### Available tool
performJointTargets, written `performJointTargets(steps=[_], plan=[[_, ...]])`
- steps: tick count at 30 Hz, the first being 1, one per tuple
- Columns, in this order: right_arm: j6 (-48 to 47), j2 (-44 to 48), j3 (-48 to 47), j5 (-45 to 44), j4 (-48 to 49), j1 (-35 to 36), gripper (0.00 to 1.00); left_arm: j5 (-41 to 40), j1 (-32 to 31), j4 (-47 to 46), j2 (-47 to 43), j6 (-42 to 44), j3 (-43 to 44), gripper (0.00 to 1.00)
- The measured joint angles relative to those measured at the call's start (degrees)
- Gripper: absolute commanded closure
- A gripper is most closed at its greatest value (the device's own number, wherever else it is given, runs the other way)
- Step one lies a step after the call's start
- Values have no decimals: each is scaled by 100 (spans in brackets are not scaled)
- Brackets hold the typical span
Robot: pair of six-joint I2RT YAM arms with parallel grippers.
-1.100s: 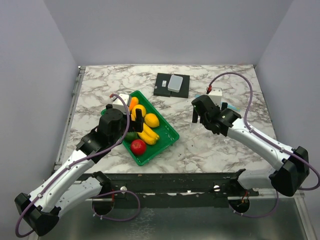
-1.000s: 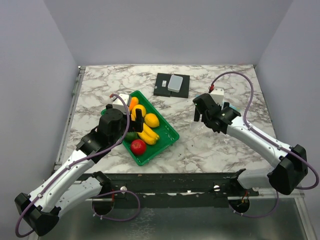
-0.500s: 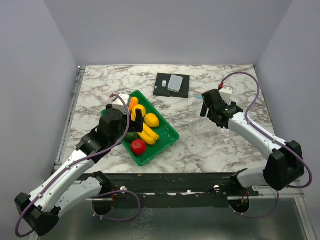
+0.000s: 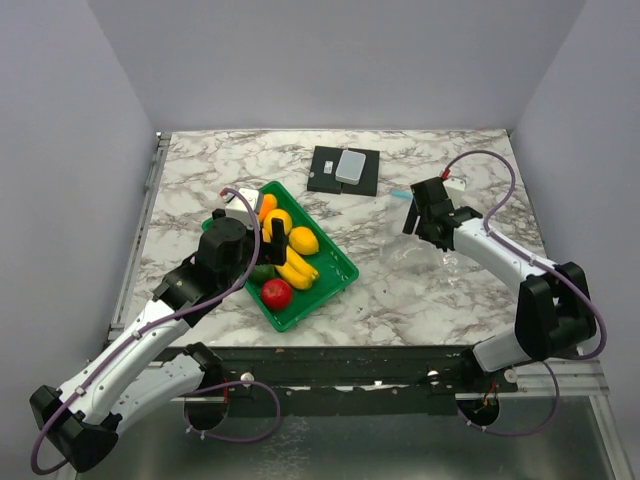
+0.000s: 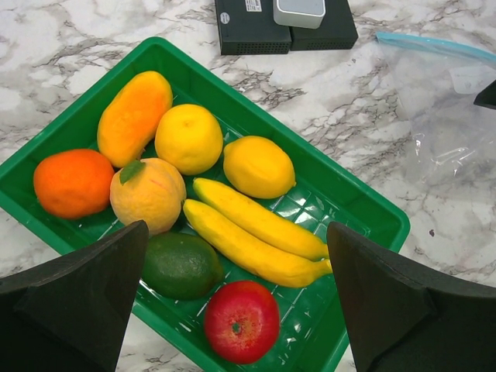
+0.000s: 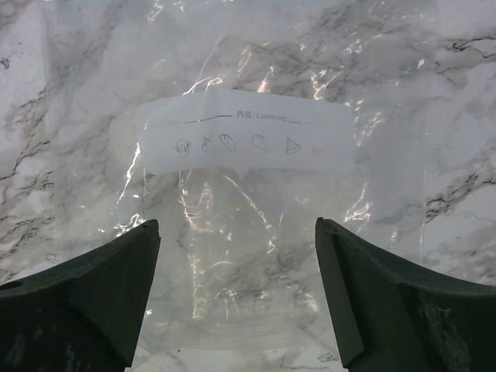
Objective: Place the food in the zip-top bag and seal the zipper
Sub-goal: Pick up the zipper food storage bag at the center of the board.
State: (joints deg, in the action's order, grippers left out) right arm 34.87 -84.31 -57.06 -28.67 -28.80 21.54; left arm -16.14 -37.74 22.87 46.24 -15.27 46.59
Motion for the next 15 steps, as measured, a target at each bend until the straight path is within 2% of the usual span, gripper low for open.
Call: performJointTargets(steps=[8,11,15], plan=[[-2,-131,120,136,225,-59,24,2,0,2,0,0,-15,1],[-4,-131,210,138,260,-90,30,2,0,2,0,0,-15,1],[-13,-157,317,164,332,-103,45,2,0,2,0,0,-15,1]])
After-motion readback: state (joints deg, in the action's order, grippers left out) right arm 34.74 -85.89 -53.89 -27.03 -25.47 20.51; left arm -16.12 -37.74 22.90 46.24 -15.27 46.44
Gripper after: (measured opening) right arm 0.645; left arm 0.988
